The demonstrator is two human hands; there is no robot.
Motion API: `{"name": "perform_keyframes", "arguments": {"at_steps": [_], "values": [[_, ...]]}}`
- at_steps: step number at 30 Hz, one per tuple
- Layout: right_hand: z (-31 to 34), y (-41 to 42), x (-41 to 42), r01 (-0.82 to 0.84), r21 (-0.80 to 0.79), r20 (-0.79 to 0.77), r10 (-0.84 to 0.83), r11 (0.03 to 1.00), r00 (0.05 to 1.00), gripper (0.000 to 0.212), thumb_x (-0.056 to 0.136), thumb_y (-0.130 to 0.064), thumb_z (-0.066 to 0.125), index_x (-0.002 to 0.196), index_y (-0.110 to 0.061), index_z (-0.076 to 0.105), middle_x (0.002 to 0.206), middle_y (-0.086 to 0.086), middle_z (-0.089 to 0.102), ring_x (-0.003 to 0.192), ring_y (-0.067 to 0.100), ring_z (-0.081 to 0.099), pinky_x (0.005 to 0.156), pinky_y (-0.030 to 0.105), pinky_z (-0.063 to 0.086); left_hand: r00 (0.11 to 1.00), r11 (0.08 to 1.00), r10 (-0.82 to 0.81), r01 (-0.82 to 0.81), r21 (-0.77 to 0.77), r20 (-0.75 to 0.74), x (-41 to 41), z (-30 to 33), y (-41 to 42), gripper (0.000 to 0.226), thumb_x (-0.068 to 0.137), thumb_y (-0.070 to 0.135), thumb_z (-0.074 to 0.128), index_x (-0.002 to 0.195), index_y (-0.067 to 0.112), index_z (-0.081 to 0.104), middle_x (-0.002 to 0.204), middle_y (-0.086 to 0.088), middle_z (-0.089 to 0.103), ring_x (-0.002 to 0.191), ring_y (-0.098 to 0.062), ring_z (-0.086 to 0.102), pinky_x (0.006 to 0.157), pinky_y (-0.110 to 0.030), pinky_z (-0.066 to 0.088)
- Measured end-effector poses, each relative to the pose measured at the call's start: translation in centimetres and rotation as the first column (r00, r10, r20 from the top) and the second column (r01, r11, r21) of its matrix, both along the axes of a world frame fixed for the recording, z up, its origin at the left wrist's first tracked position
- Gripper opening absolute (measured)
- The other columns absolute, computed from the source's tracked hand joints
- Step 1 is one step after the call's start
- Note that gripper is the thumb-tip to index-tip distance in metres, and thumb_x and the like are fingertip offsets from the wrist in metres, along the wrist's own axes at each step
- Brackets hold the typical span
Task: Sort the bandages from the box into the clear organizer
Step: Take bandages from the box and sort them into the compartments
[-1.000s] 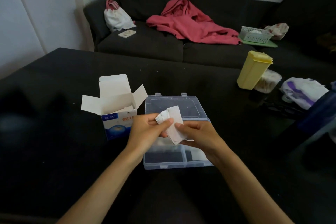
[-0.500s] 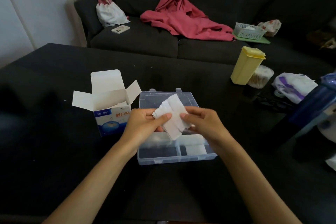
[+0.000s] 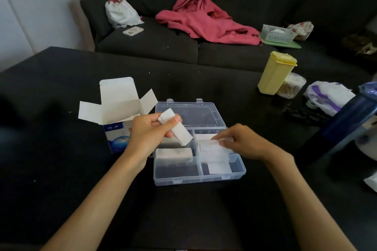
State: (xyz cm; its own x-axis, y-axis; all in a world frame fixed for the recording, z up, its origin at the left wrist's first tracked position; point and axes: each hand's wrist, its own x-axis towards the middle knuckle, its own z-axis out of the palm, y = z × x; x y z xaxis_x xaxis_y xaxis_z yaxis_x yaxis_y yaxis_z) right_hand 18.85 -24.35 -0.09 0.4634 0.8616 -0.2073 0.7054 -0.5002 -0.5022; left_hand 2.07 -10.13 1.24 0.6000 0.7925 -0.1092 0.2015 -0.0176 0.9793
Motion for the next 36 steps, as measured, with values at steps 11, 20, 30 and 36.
{"name": "perform_keyframes", "arguments": {"at_steps": [11,20,30,36], "values": [[-1.5,1.1,-0.9,0.06,-0.07,0.245,-0.042,0.996,0.969,0.018,0.089,-0.026,0.061,0.103,-0.019,0.069,0.109,-0.001,0.067,0.094,0.012,0.062,0.085,0.029,0.052,1.0,0.998,-0.008,0.007,-0.063,-0.02,0.0,-0.3,0.1,0.013,0.083,0.034,0.068,0.092,0.025,0.065,0.077,0.007,0.064,0.06,-0.007,0.054,0.055,-0.015,0.035],[-1.1,1.4,-1.9,0.156,0.004,0.481,-0.139,0.988,0.866,0.021,0.077,-0.039,0.073,0.088,-0.021,0.071,0.087,-0.005,0.068,0.076,0.008,0.059,0.069,0.022,0.049,0.998,0.996,-0.035,0.031,-0.088,-0.046,0.4,-0.3,-0.3,0.008,0.083,0.033,0.068,0.085,0.026,0.064,0.074,0.011,0.061,0.063,-0.006,0.054,0.054,-0.014,0.035],[1.2,2.2,-5.9,0.473,0.226,-0.701,-0.196,0.852,0.686,0.011,0.081,-0.02,0.069,0.088,-0.012,0.068,0.078,0.002,0.072,0.066,0.01,0.07,0.057,0.014,0.051,0.999,0.999,-0.003,0.001,-0.054,-0.039,1.5,-0.5,-1.3,0.026,0.078,0.042,0.069,0.096,0.024,0.064,0.077,0.007,0.065,0.065,-0.007,0.06,0.055,-0.014,0.041],[0.6,2.6,-6.2,0.632,-0.025,-0.985,-0.126,0.775,0.115,0.017,0.084,-0.012,0.065,0.098,-0.001,0.068,0.092,0.014,0.073,0.076,0.016,0.071,0.061,0.019,0.058,0.998,0.998,-0.058,0.058,0.0,0.023,0.9,-0.6,-0.6,0.022,0.086,0.027,0.066,0.107,0.02,0.069,0.073,0.005,0.069,0.042,0.003,0.053,0.046,-0.008,0.042]]}}
